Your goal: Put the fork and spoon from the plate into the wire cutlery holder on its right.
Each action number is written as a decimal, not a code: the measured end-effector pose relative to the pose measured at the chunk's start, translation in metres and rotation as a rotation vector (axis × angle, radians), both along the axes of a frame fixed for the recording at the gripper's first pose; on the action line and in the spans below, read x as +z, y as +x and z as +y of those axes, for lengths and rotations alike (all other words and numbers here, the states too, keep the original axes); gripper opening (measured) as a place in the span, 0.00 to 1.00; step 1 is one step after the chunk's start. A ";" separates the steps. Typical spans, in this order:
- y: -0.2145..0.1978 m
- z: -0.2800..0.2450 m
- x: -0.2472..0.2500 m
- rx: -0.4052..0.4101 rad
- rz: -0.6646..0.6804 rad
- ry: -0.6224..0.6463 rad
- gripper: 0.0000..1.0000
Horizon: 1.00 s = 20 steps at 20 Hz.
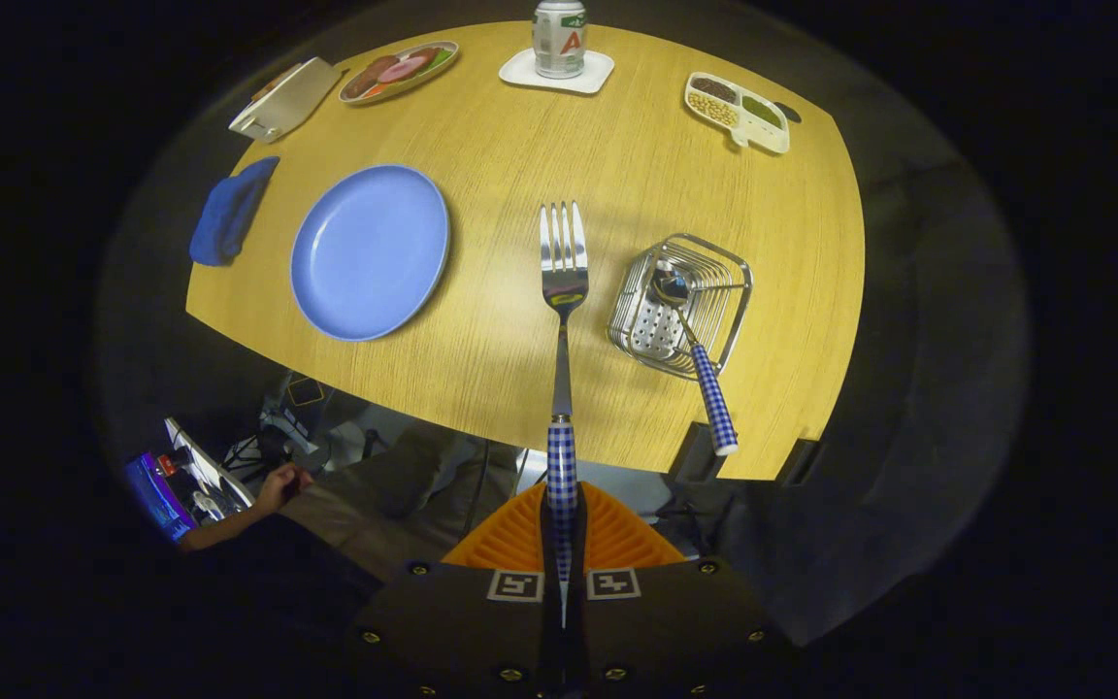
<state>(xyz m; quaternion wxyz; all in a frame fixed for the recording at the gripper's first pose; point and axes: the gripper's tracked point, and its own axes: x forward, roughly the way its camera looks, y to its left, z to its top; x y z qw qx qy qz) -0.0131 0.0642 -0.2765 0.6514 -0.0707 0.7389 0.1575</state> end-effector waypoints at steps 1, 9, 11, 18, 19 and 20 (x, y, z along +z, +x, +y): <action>-0.002 -0.004 0.002 -0.006 0.008 0.002 0.02; 0.002 -0.046 0.000 -0.033 0.070 -0.061 0.02; 0.001 -0.045 -0.003 -0.052 0.103 -0.052 0.02; 0.006 -0.054 -0.011 -0.047 0.187 -0.103 0.03; 0.008 -0.057 -0.011 -0.040 0.195 -0.113 0.03; 0.009 -0.054 -0.015 -0.052 0.204 -0.108 0.03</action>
